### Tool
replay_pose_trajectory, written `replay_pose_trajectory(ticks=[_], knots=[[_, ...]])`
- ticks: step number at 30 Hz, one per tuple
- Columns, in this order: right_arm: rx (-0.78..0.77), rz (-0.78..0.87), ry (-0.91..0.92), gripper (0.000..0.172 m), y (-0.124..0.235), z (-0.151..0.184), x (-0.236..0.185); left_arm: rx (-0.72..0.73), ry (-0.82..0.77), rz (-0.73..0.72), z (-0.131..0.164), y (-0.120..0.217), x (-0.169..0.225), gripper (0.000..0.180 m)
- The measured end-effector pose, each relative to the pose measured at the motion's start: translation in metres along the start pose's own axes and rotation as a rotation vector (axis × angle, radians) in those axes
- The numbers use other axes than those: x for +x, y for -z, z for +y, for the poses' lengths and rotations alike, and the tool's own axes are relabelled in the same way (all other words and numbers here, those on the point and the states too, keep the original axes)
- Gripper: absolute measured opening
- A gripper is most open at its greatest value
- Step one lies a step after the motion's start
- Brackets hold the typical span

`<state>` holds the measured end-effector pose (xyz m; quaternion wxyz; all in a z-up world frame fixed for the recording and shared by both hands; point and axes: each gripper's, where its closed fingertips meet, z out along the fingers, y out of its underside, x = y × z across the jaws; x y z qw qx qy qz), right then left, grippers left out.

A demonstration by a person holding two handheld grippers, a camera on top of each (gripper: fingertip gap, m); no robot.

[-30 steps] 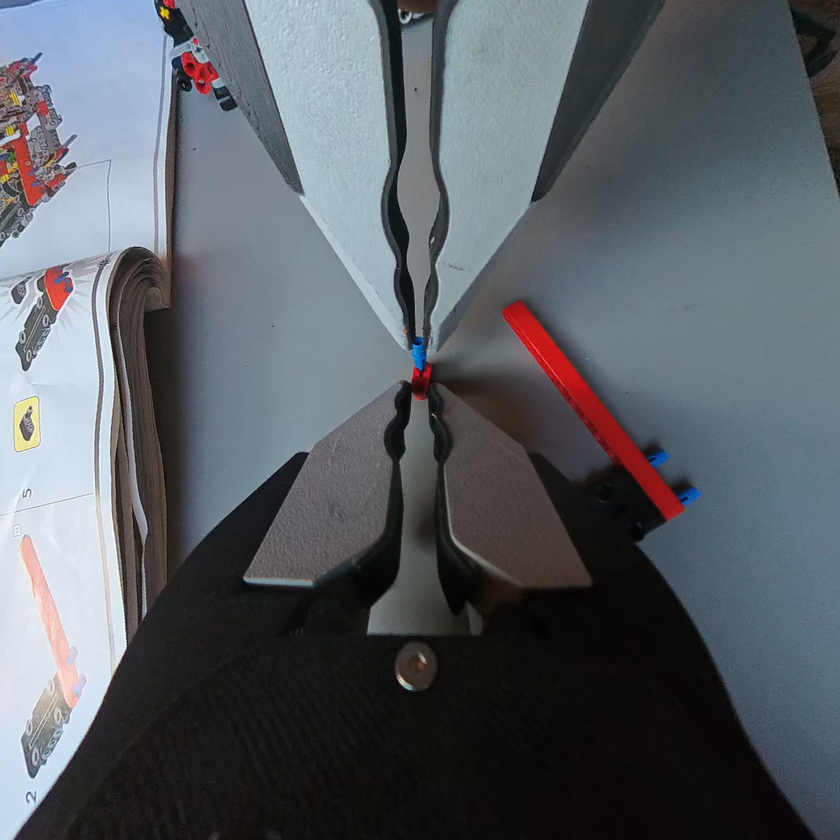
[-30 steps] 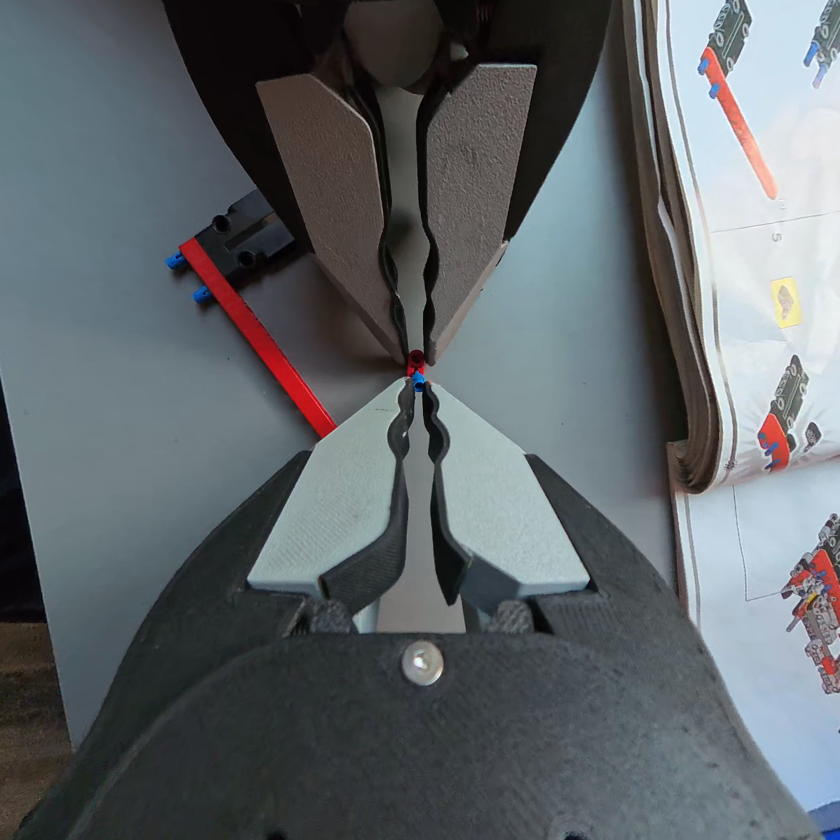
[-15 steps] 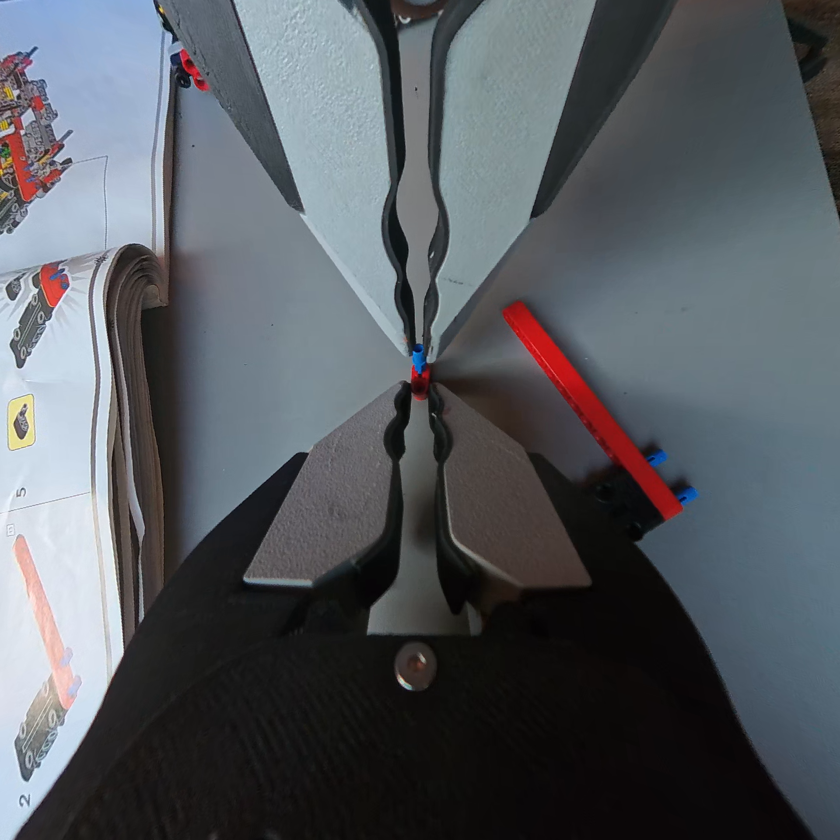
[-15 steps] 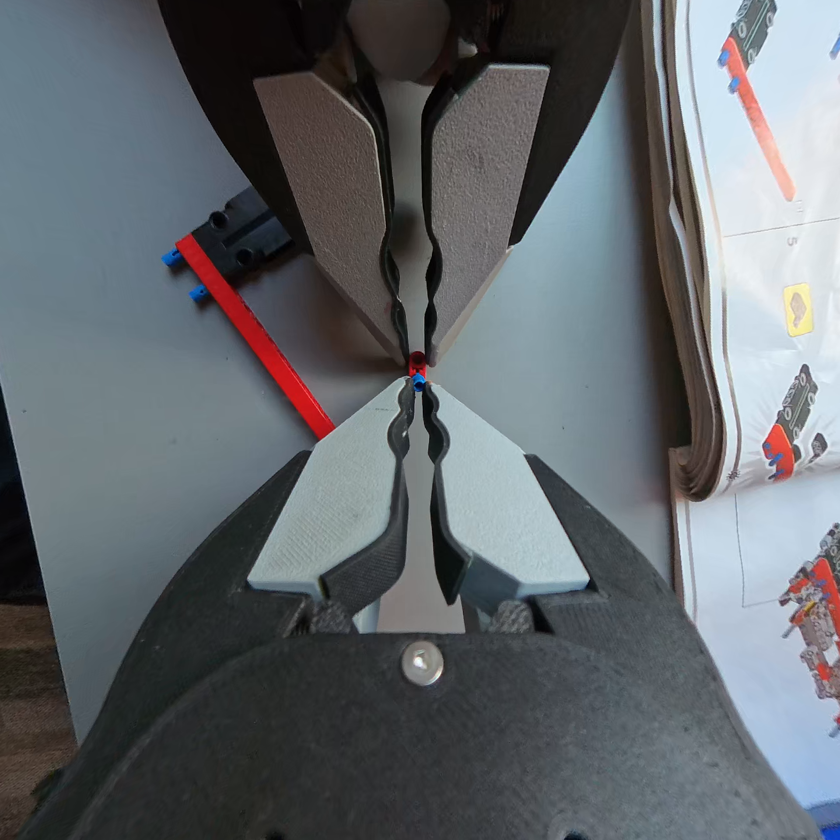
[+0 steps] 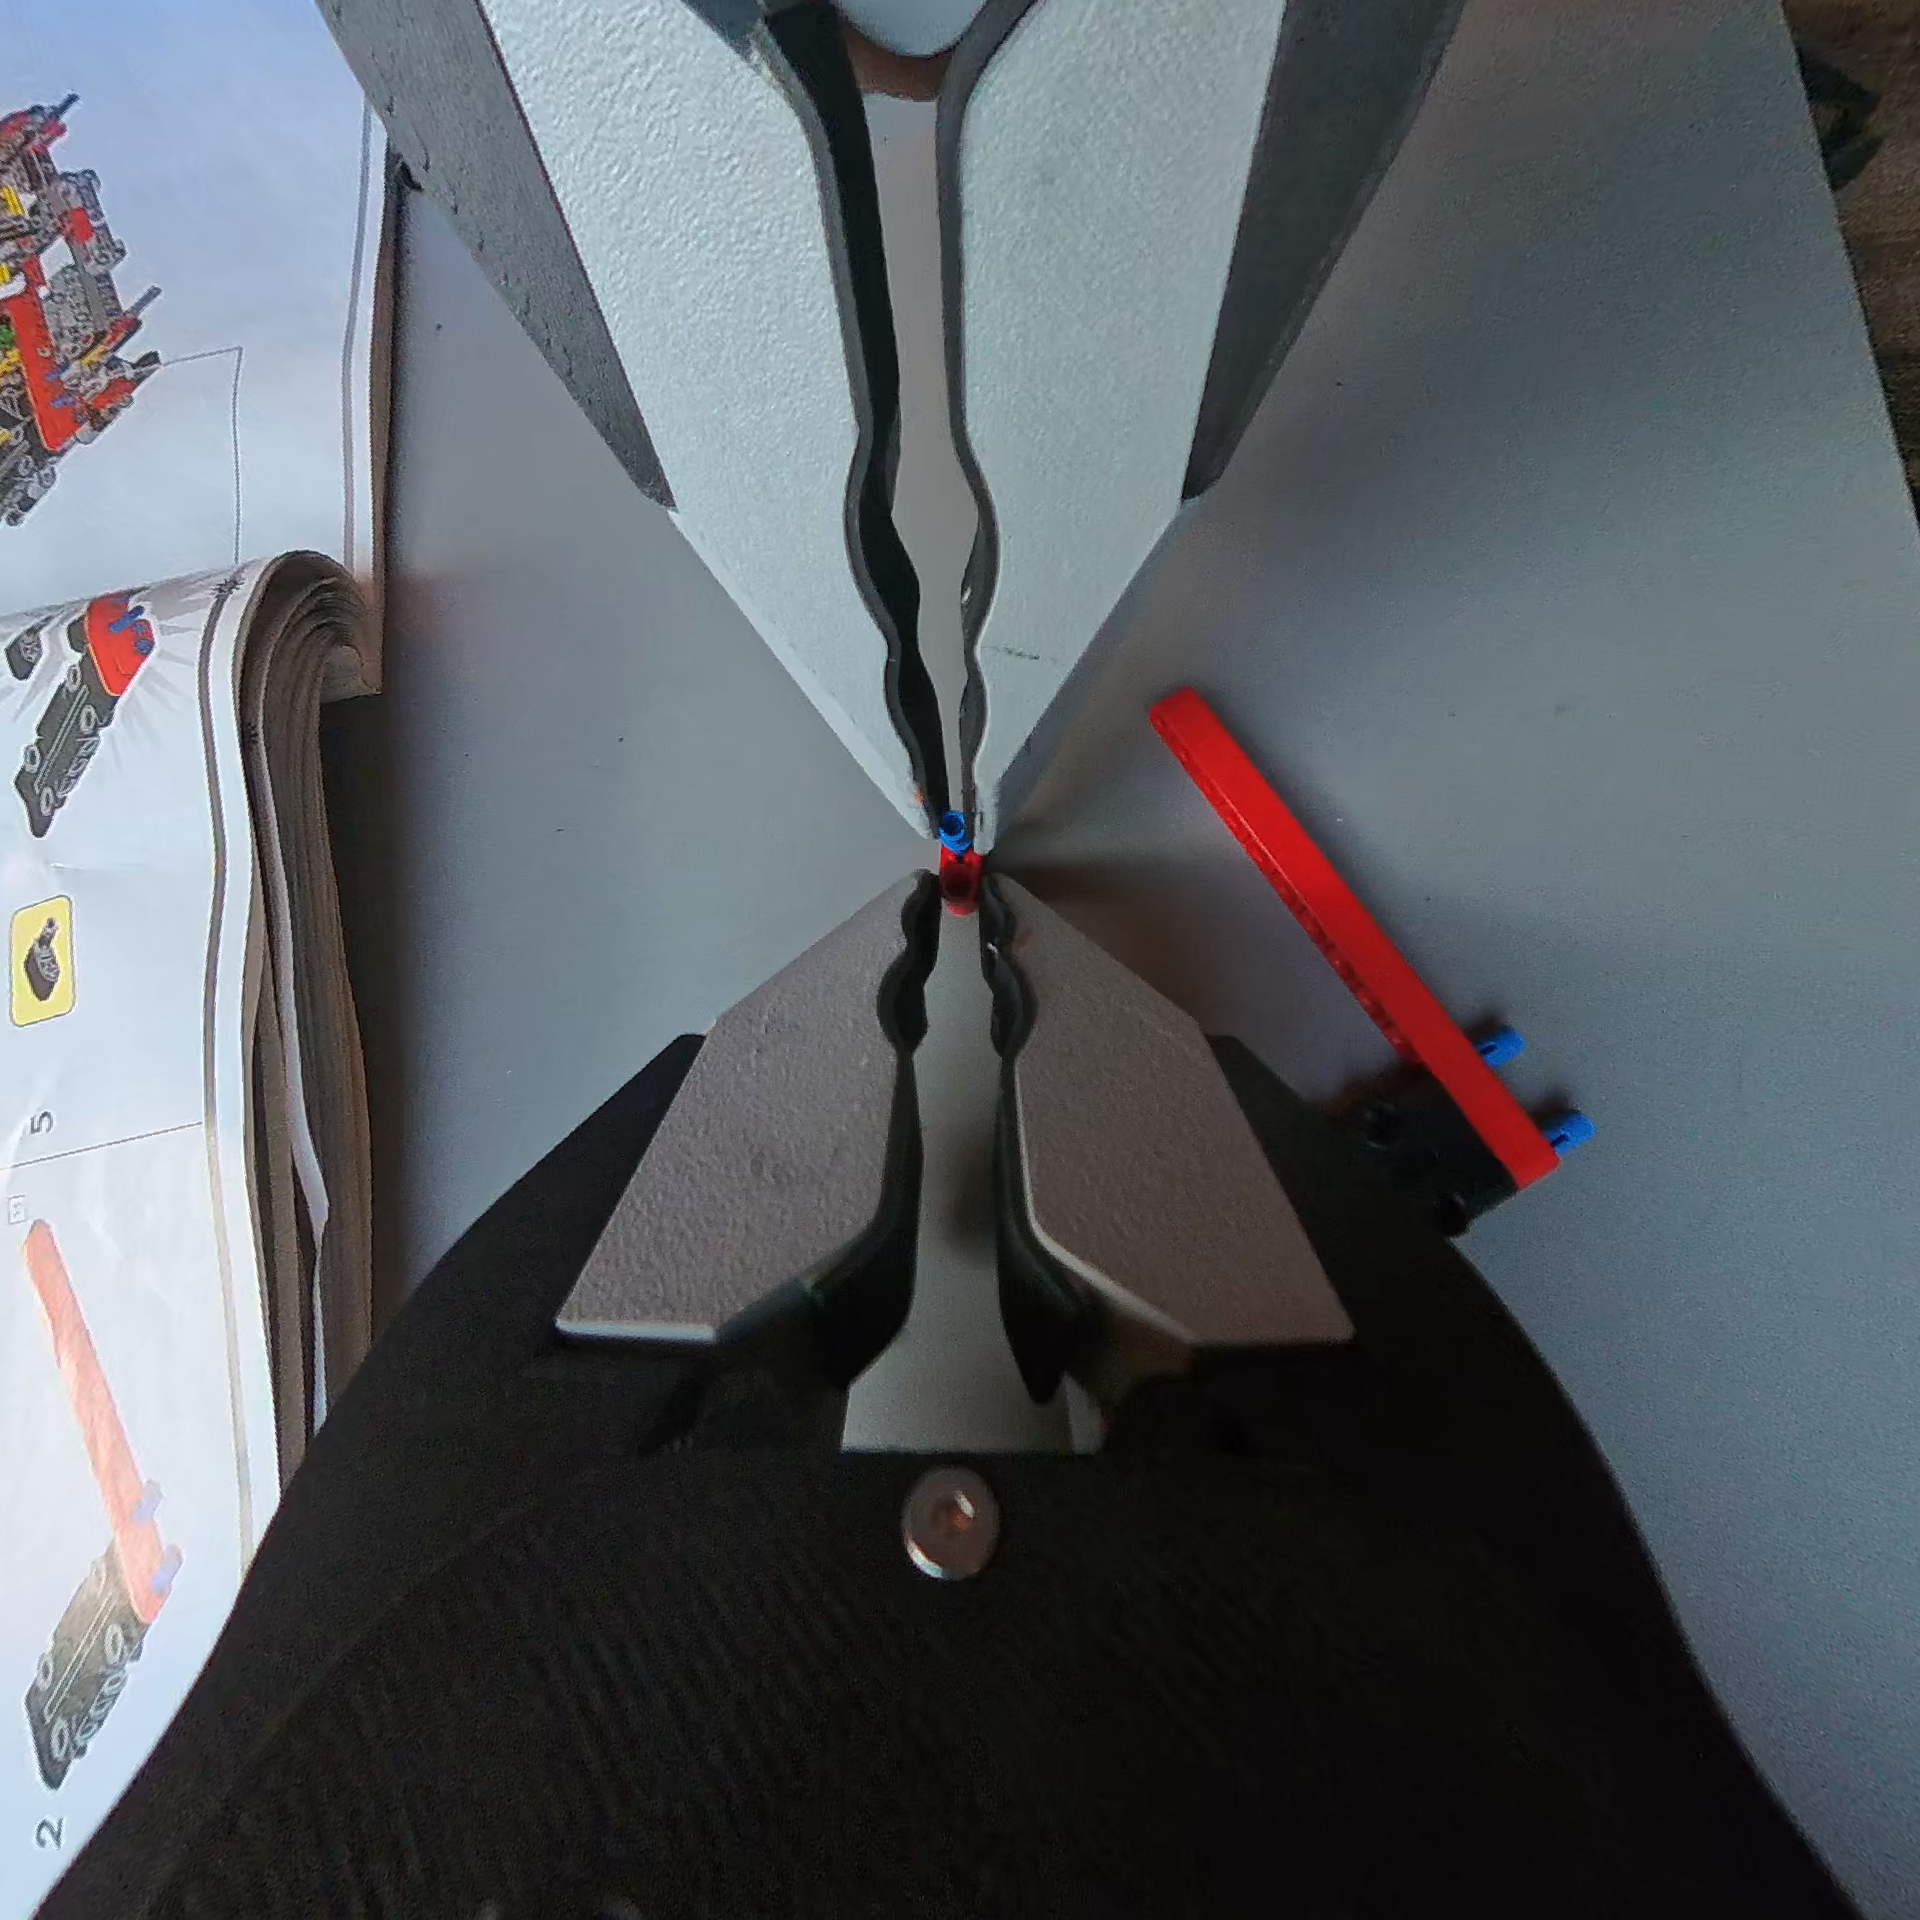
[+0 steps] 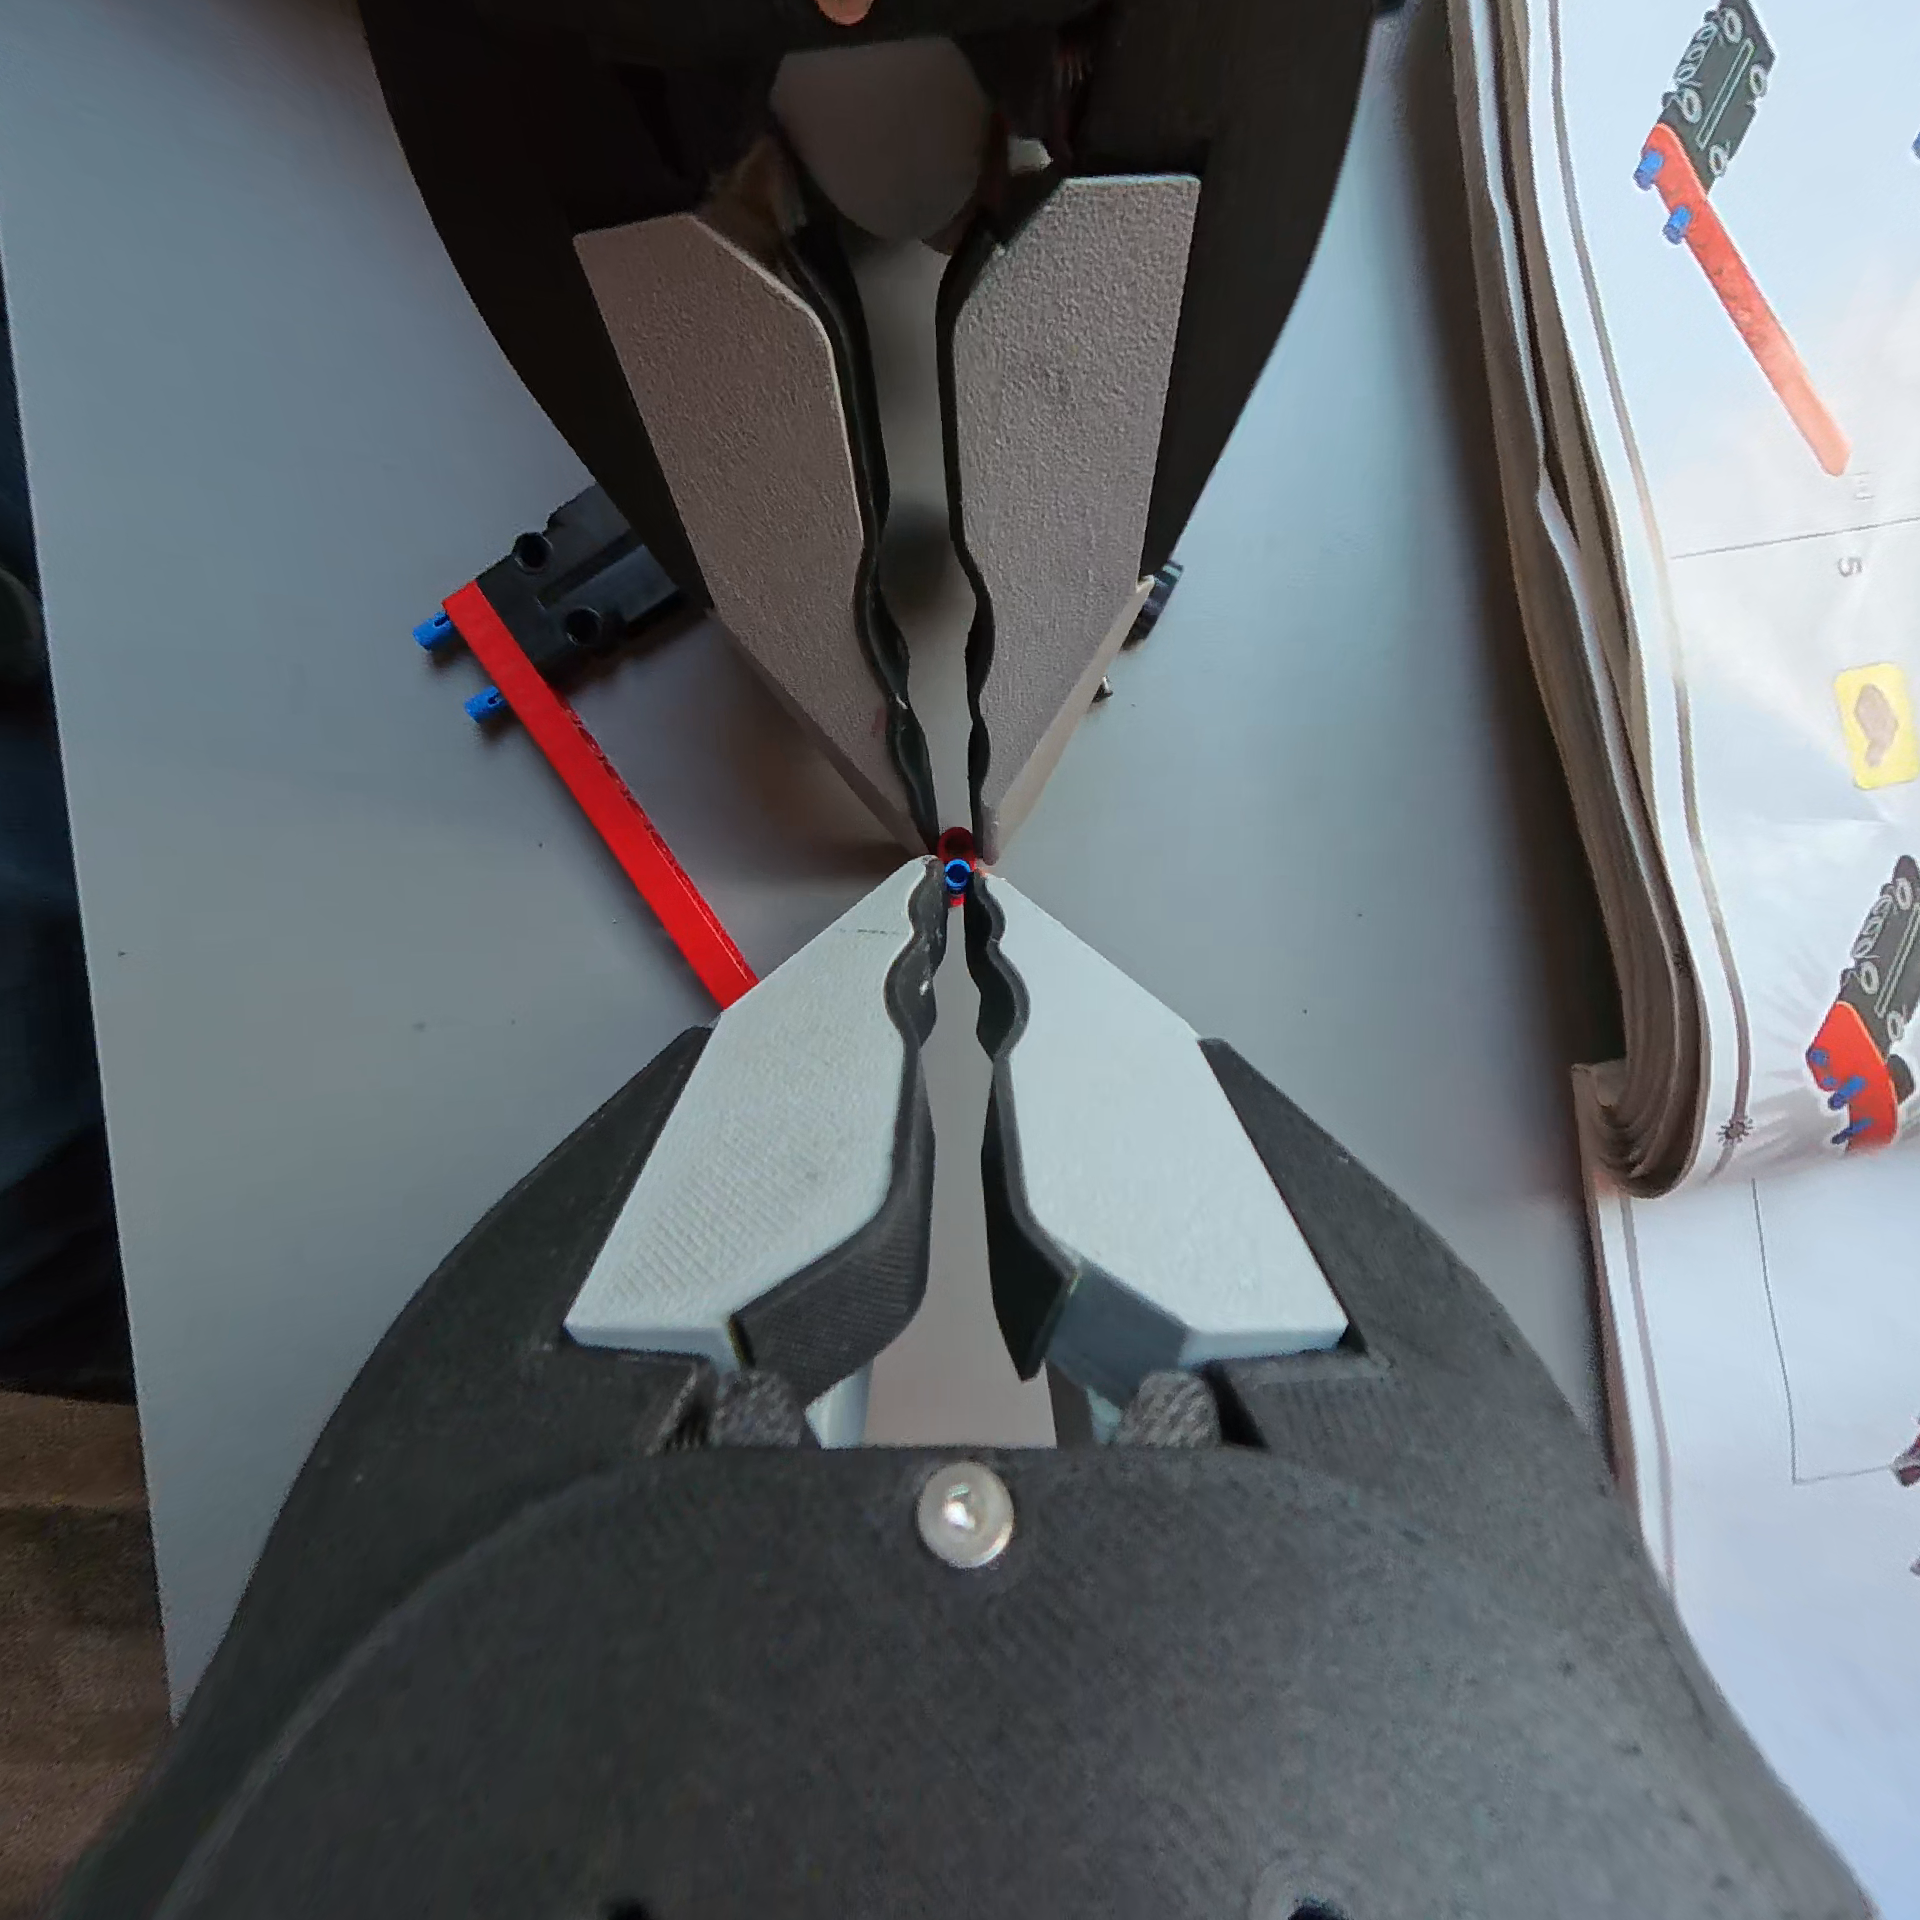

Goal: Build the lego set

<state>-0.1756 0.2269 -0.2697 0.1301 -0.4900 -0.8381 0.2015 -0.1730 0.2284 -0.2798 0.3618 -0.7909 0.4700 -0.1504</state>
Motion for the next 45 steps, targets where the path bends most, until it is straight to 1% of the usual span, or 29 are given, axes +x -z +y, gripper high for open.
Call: replay_pose_trajectory(ticks=[4,11,18,19,20,21,24,25,28,33,36,39,41,43,45], knots=[[0.064,-0.019,-0.044,0.001,0.0,0.001,-0.001,0.001,-0.001,-0.001,0.0,0.0,0.0,0.006],[-0.022,0.021,0.05,0.001,-0.004,0.007,-0.003,0.003,-0.001,0.01,-0.001,0.0,0.002,0.006],[0.081,0.041,-0.037,0.001,-0.005,0.002,0.0,0.001,0.011,0.0,0.001,0.001,0.0,0.006],[0.097,0.057,-0.038,0.004,-0.005,0.003,0.0,0.001,0.013,-0.001,0.001,0.001,-0.001,0.006],[0.109,0.079,-0.04,0.013,-0.004,0.005,0.002,0.001,0.014,-0.003,0.001,0.001,-0.001,0.006],[0.129,0.097,-0.046,0.018,-0.002,0.006,0.003,0.001,0.014,-0.007,0.001,0.001,-0.001,0.006],[0.228,0.103,-0.08,0.027,0.006,0.002,0.0,-0.003,0.019,-0.032,0.002,0.001,-0.005,0.006],[0.253,0.119,-0.082,0.028,0.008,0.001,0.001,-0.006,0.019,-0.043,0.002,0.002,-0.007,0.006],[0.324,0.182,-0.078,0.025,0.015,-0.007,0.007,0.001,0.032,-0.062,0.0,0.005,-0.009,0.006],[0.5,0.185,-0.145,0.024,0.027,-0.029,0.017,0.062,0.023,-0.12,-0.013,0.014,-0.016,0.006],[0.603,0.169,-0.199,0.021,0.037,-0.036,0.025,0.035,-0.019,-0.175,-0.009,0.015,-0.02,0.006],[0.686,0.196,-0.224,0.016,0.046,-0.036,0.033,-0.007,-0.079,-0.229,-0.006,0.016,-0.023,0.006],[0.689,0.229,-0.218,0.012,0.047,-0.032,0.035,-0.02,-0.101,-0.247,-0.006,0.015,-0.024,0.006],[0.671,0.291,-0.195,0.009,0.047,-0.027,0.038,-0.017,-0.089,-0.241,-0.008,0.011,-0.023,0.006],[0.65,0.336,-0.176,0.008,0.045,-0.025,0.04,-0.022,-0.1,-0.267,-0.008,0.009,-0.026,0.006]])
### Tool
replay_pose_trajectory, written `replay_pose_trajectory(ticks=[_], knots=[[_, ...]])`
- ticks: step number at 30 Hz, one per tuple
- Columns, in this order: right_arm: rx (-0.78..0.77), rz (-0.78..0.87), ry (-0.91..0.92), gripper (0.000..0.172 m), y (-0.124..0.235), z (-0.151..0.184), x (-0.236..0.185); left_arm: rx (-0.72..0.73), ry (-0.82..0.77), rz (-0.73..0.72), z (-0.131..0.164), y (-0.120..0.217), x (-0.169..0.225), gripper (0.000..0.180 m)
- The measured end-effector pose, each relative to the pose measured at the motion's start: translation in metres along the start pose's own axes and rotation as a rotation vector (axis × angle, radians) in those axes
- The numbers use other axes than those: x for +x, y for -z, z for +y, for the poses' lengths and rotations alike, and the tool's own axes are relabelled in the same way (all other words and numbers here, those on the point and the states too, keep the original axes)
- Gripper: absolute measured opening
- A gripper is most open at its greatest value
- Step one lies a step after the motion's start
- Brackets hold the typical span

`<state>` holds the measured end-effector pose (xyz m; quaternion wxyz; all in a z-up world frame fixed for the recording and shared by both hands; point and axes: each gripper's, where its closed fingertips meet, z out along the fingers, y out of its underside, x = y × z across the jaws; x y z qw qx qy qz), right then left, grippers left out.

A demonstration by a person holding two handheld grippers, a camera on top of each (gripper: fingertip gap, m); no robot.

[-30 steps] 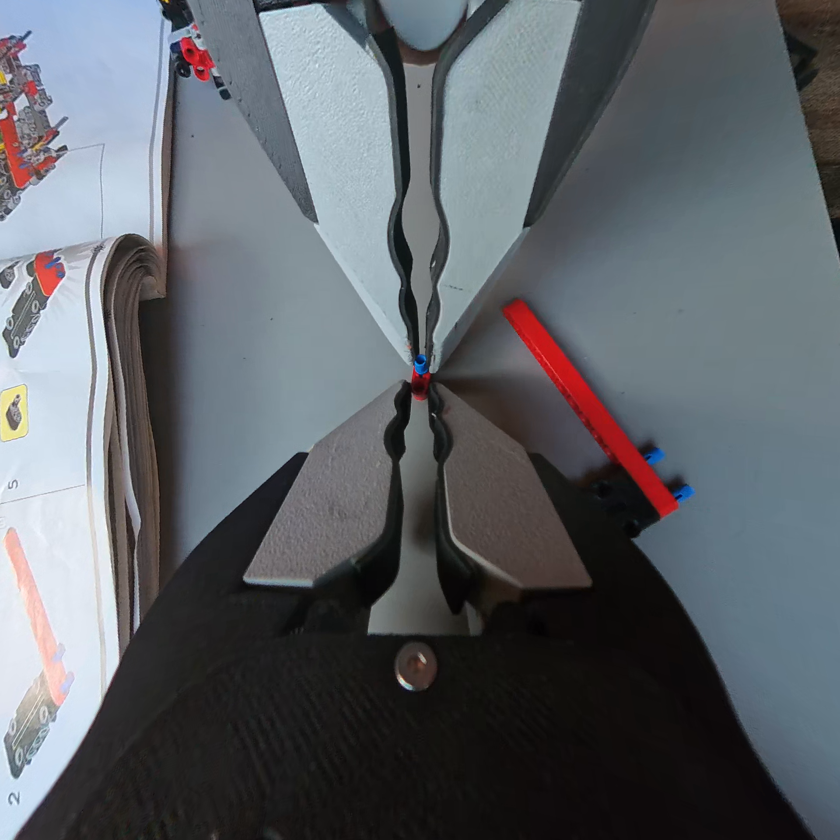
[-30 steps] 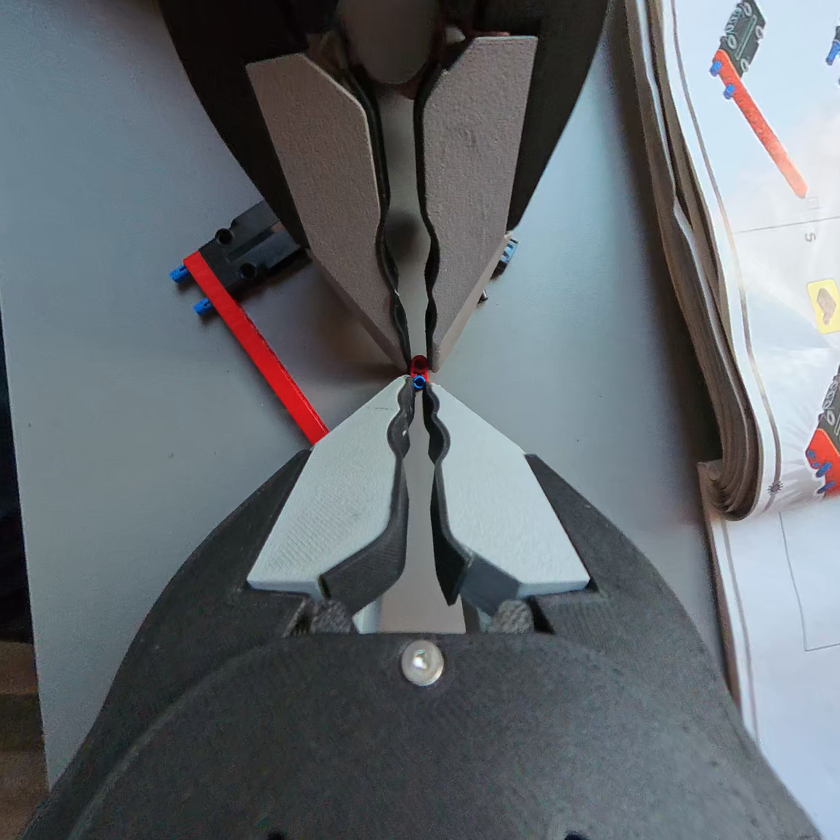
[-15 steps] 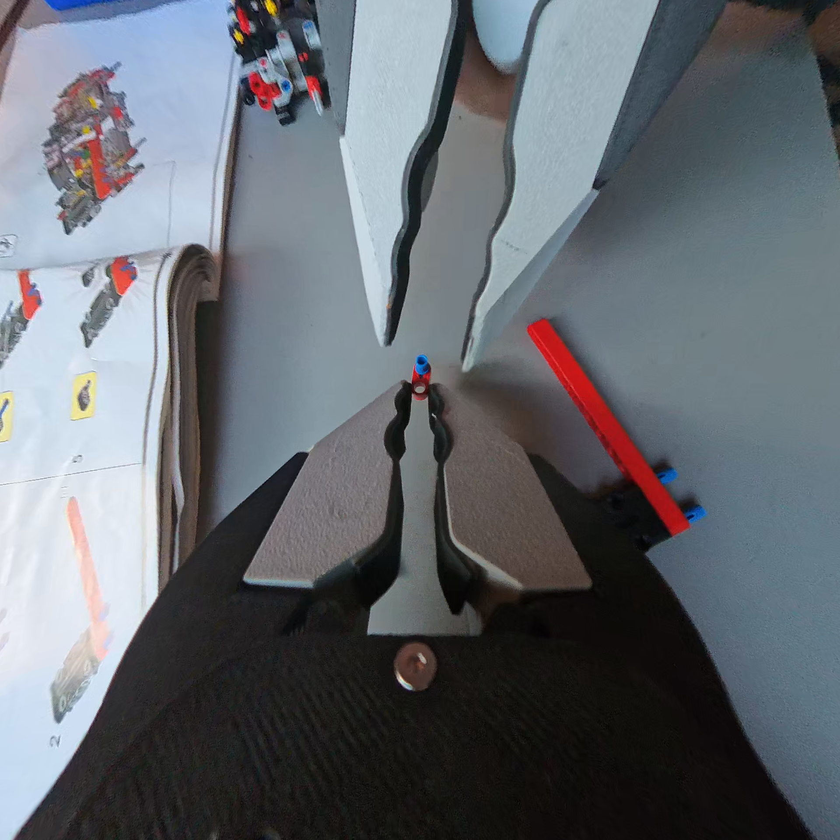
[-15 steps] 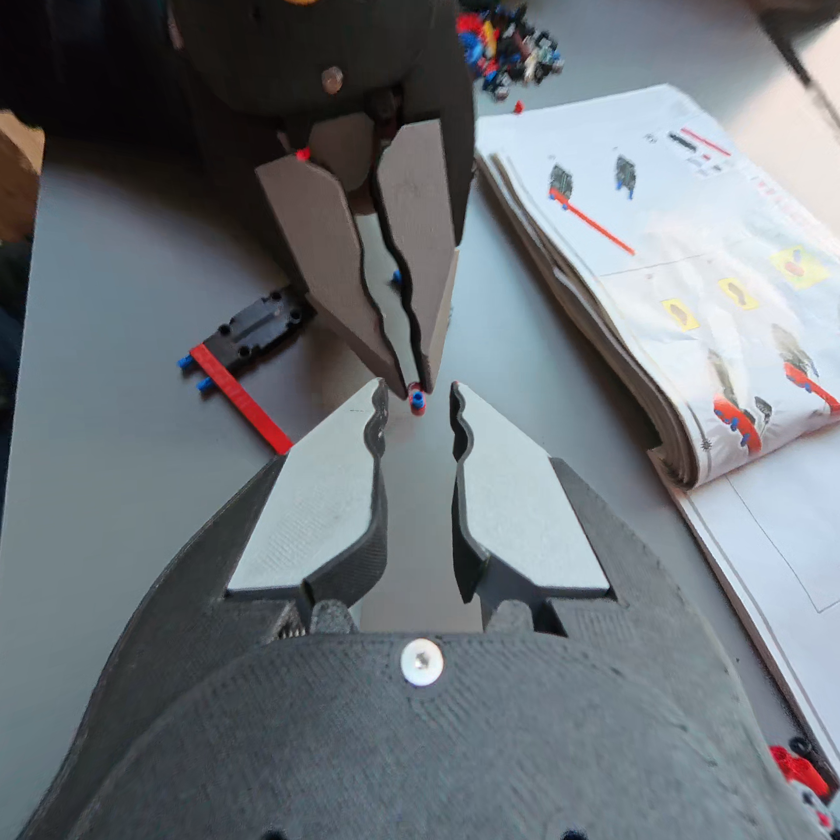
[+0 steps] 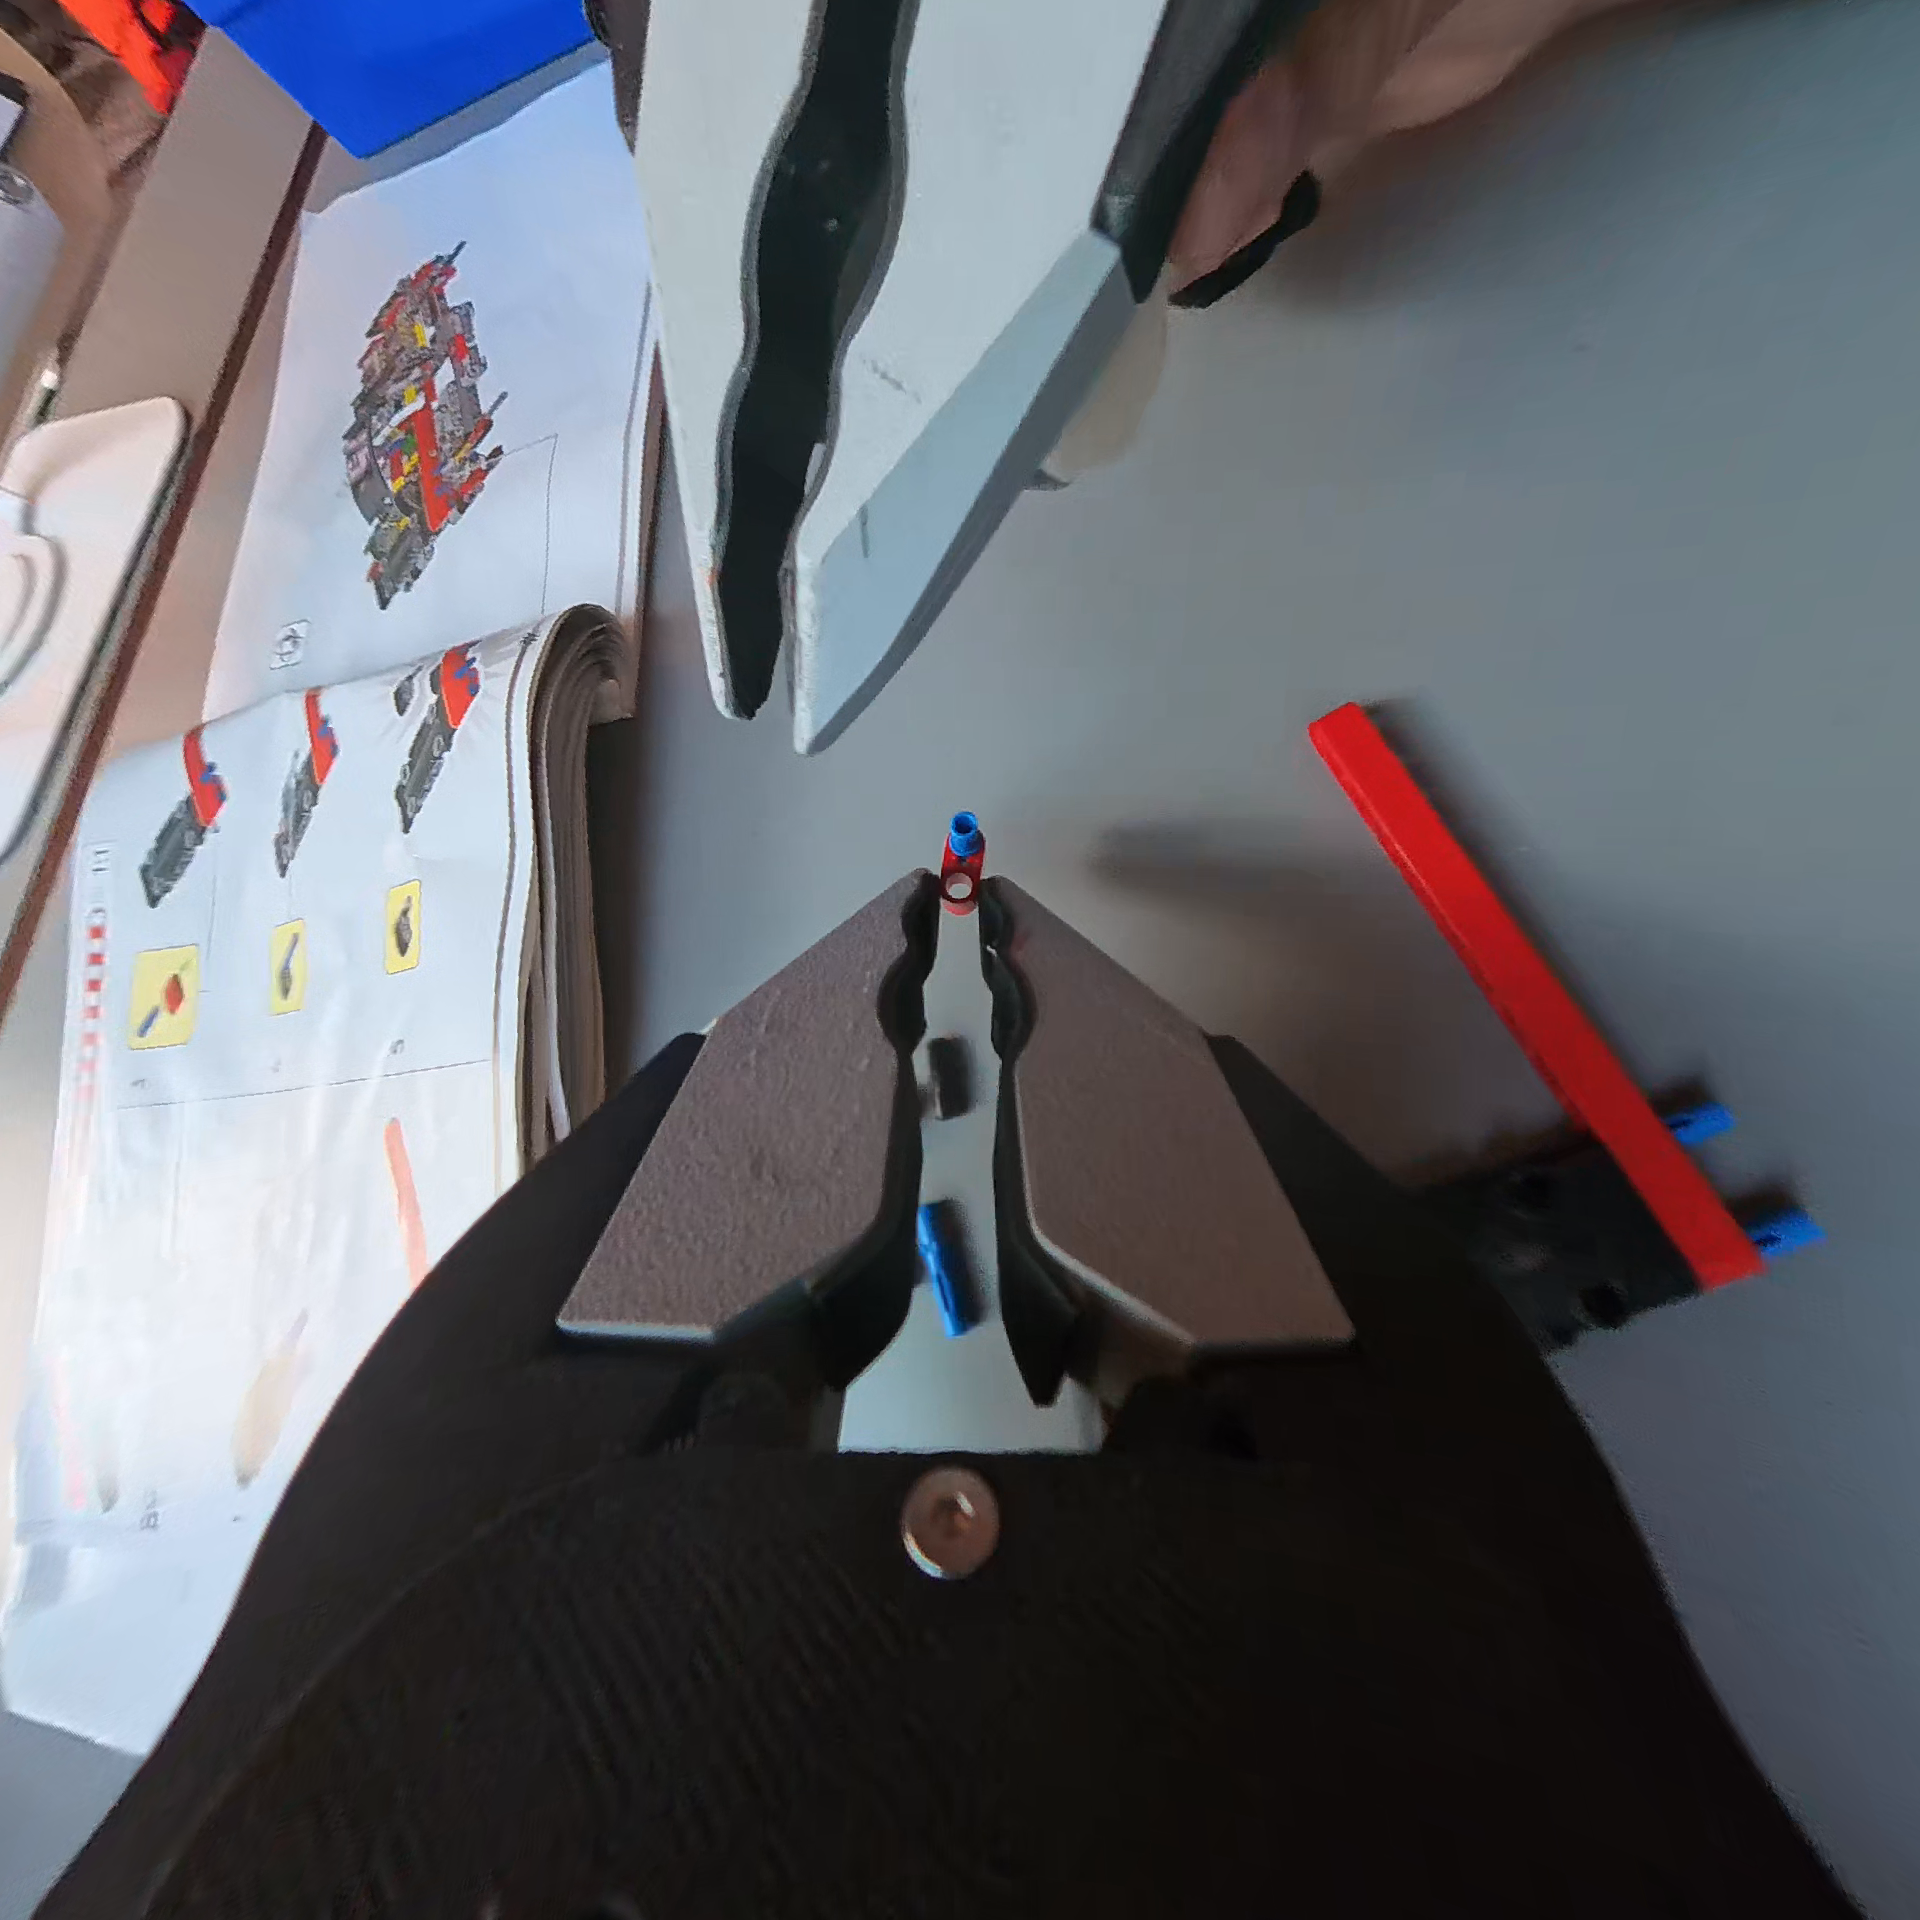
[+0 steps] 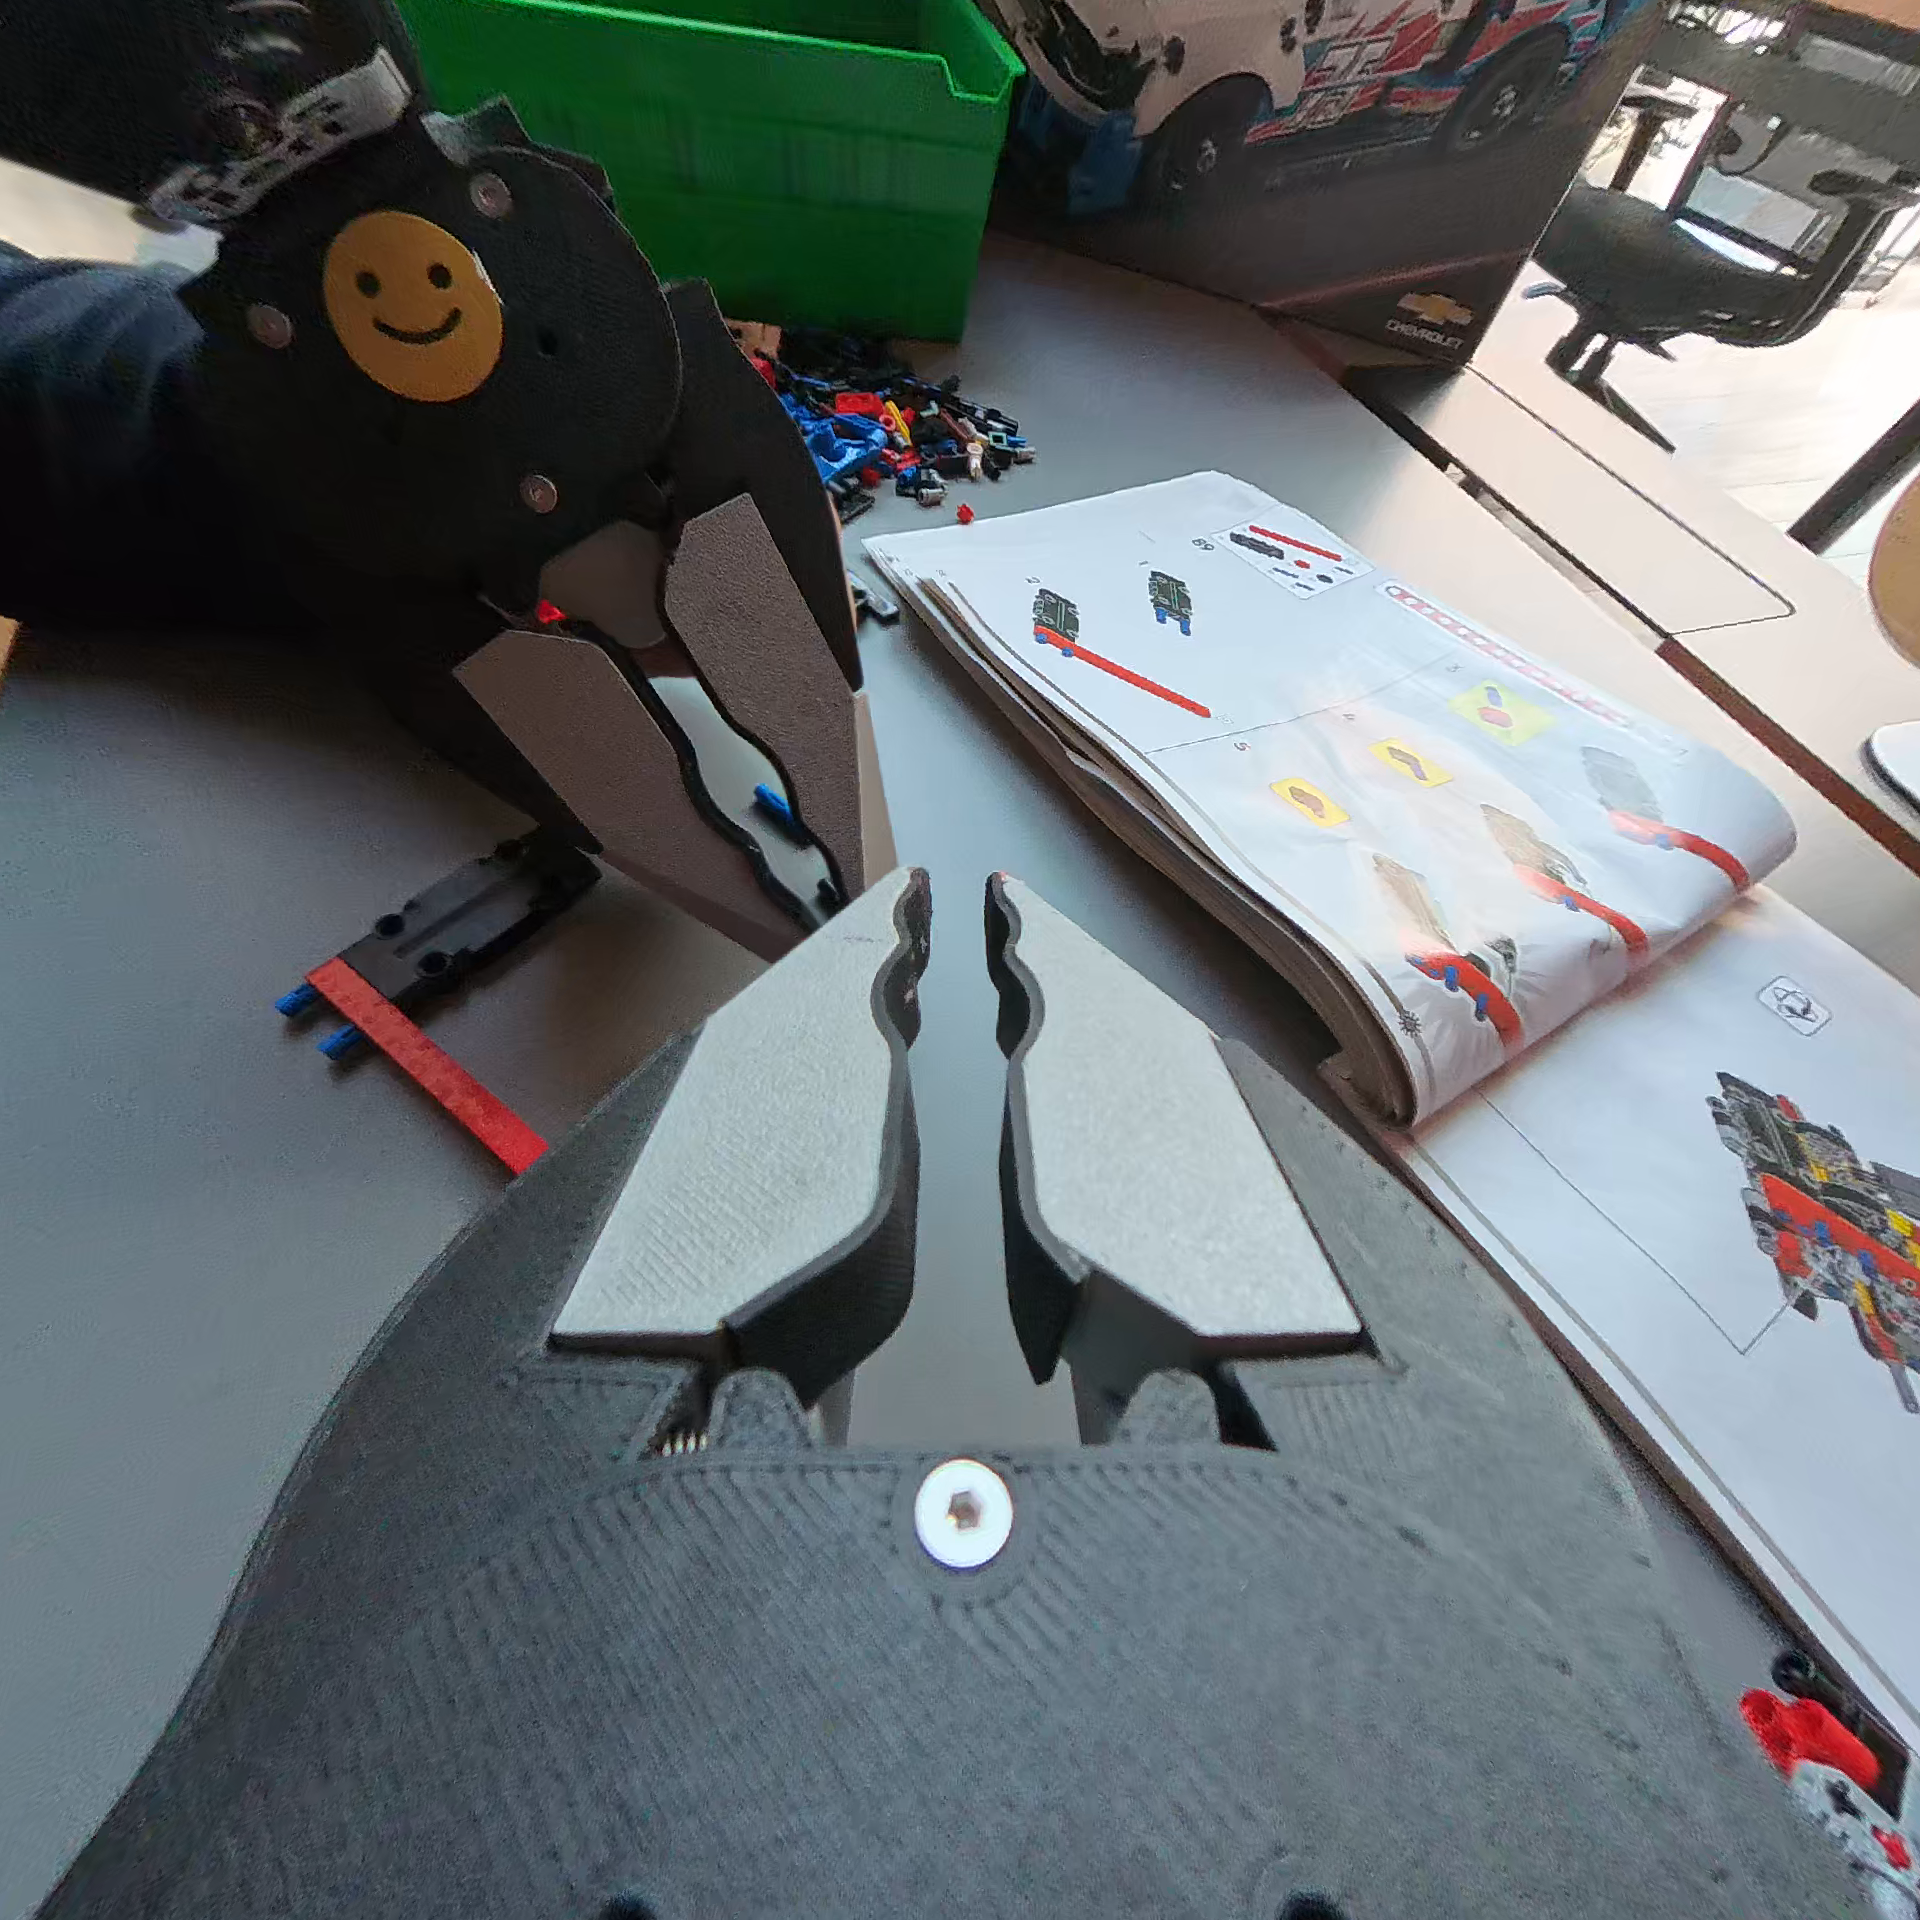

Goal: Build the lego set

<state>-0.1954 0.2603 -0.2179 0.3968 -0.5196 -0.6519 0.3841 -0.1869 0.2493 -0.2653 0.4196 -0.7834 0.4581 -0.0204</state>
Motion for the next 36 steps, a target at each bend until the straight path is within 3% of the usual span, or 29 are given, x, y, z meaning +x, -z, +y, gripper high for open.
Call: replay_pose_trajectory(ticks=[5,9,22,30,36], knots=[[-0.011,0.041,-0.018,0.009,-0.003,0.003,0.007,-0.055,-0.152,-0.167,0.005,0.001,-0.018,0.005],[0.005,0.039,-0.057,0.009,-0.001,0.003,0.012,-0.05,-0.19,-0.2,0.005,0.002,-0.022,0.005],[0.052,0.037,-0.073,0.019,-0.001,-0.001,0.014,0.115,0.015,-0.248,-0.016,0.019,-0.039,0.005],[0.122,0.003,-0.127,0.019,0.006,-0.01,0.015,0.287,0.223,-0.165,-0.032,0.035,-0.044,0.005],[0.153,-0.024,-0.164,0.017,0.008,-0.014,0.014,0.321,0.162,-0.209,-0.038,0.041,-0.045,0.005]])
